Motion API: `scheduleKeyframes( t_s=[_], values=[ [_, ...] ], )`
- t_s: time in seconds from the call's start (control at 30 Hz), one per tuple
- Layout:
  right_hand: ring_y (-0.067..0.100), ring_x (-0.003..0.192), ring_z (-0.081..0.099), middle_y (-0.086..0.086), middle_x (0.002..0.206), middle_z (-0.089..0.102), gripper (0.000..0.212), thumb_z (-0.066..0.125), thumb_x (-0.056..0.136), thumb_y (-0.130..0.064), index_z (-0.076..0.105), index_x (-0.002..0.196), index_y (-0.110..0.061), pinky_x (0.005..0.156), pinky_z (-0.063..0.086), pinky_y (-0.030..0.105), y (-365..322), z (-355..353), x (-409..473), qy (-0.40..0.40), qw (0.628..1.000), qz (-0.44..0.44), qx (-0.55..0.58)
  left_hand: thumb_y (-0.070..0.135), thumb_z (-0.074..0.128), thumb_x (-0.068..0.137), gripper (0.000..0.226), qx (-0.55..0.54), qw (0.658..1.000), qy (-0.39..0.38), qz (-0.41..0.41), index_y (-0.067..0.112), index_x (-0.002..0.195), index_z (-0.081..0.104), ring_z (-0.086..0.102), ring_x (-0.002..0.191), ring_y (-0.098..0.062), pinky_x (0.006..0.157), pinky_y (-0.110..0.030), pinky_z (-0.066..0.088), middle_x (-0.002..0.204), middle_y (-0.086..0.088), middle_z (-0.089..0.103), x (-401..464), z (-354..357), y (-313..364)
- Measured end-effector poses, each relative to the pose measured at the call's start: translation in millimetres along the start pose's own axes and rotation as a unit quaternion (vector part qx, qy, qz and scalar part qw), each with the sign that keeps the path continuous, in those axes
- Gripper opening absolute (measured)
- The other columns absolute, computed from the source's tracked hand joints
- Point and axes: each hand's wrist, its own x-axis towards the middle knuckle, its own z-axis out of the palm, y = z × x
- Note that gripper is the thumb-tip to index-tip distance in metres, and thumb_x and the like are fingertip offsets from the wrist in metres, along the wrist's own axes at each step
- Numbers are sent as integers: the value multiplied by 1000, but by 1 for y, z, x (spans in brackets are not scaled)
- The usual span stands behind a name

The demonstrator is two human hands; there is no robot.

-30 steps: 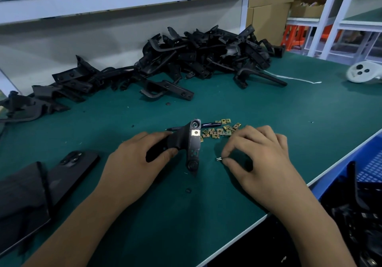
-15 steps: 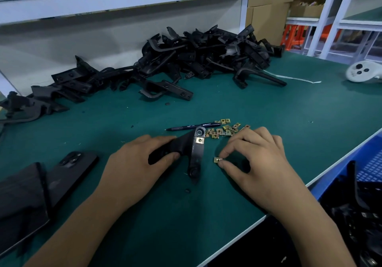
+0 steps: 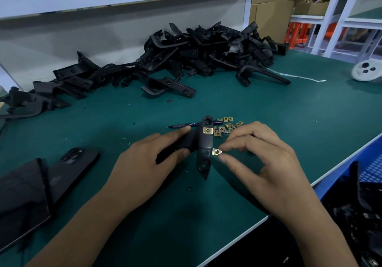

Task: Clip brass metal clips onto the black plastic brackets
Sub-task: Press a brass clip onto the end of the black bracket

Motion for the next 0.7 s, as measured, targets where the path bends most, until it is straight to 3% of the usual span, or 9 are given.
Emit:
scheduleKeyframes(
  t_s=[0.23, 0.7],
  values=[
    [20, 96, 63, -6, 106, 64, 10, 79, 91, -23, 77, 99, -18, 79, 50, 42, -3, 0, 1, 16, 1000, -5, 13, 79, 39, 88, 51, 33, 999, -1, -1, 80, 138, 28, 61, 111, -4, 95, -41, 54, 116, 15, 67, 1, 1, -1],
    [19, 92, 64, -7, 105, 64, 10, 80, 89, -21, 77, 98, -16, 81, 50, 37, -5, -2, 1, 9, 999, -12, 32, 74, 37, 91, 52, 80, 996, -37, 3, 76, 142, 26, 58, 112, -2, 96, -37, 50, 113, 18, 64, 0, -1, 4]
  ],
)
